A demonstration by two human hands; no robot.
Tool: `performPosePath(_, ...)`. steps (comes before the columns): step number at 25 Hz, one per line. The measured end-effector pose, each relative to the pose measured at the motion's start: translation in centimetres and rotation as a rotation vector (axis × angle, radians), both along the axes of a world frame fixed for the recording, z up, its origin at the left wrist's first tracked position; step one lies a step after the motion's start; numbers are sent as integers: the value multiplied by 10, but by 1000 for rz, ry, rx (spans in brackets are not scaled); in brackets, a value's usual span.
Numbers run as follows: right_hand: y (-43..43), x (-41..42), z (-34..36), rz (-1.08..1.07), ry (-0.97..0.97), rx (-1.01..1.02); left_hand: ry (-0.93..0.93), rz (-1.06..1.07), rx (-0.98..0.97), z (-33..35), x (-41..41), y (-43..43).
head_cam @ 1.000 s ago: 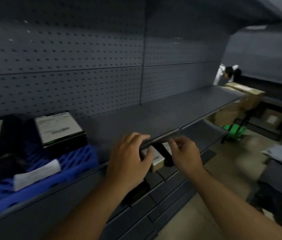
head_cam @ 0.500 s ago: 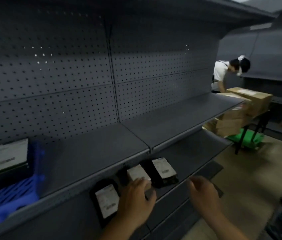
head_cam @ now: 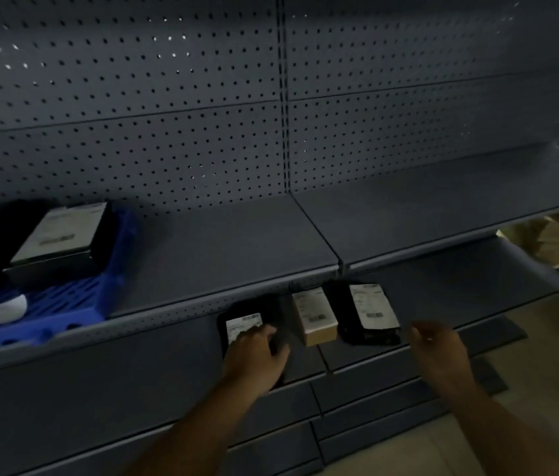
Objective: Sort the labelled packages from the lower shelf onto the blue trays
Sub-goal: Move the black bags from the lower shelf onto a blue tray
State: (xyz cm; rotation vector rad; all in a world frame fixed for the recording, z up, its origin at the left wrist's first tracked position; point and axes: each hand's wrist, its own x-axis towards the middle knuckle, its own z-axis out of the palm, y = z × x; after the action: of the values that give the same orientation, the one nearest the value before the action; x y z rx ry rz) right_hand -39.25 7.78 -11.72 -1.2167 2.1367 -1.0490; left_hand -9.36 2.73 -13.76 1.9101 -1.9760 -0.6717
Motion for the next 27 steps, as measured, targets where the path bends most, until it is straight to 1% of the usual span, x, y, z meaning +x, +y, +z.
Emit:
performPosePath(3,-21,-1,-10,-13,-30,37,-31,113,80,-27,14,-18)
performPosePath(5,-32,-8,-20,-8,2,21,-55,211,182,-41,20,-16)
performPosePath(7,-42,-15,-28,8,28,28,-61,271,228,-50,22,-8)
performPosePath(12,-88,-50,-53,106,10,151,-129,425,188,-51,9,0)
performPosePath(14,-104,-68,-63,144,-8,194,-106,489,194,-50,-7,8)
performPosePath(16,-118,-83,-75,186,27,233,-66,555,220,-48,-19,14)
performPosePath(18,-130,-94,-82,229,49,288,-76,600,234,-49,-26,16)
performPosePath(21,-138,-101,-93,217,41,324,-212,478,200,-57,-41,21)
performPosePath(23,-140,-95,-102,200,43,316,-211,469,174,-63,-45,14)
performPosePath(24,-145,-90,-110,195,62,318,-191,498,153,-69,-41,6)
performPosePath(27,-165,-87,-136,184,241,384,-130,620,46,-89,-19,-19)
